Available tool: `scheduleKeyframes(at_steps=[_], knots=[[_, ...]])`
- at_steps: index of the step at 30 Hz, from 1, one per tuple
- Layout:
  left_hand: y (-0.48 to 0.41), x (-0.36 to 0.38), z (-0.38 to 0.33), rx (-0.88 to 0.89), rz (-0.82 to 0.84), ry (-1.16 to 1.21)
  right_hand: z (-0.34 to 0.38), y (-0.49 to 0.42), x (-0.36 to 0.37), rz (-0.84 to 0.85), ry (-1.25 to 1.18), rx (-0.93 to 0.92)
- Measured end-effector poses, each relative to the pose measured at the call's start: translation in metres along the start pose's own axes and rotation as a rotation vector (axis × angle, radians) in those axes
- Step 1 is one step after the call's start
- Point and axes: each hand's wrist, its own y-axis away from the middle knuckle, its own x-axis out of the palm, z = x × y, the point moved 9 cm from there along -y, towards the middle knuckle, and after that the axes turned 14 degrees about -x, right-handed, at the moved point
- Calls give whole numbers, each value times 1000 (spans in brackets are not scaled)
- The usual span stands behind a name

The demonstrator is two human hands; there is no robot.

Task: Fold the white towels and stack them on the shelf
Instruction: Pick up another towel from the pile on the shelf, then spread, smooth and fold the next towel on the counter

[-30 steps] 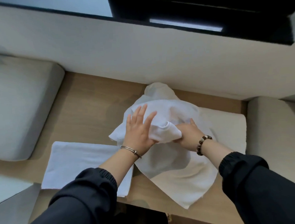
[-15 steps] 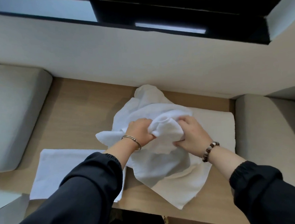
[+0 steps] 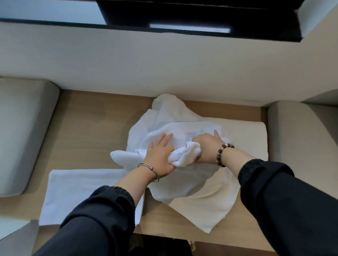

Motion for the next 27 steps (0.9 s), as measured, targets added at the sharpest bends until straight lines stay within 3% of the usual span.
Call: scheduleKeyframes(at_steps=[6,11,20,27], knots=[[17,-11,-10,-13,83,-124,14,39,-7,-168,-1,-20],[60,-37,-39,49,183,122,41,91,-37,-349,-21,13],[154,-109,-81,51,78,308,116,194,-119,-562,156,156],[229,-197,-131,209,19,392,175,288,-191,-698,244,267]])
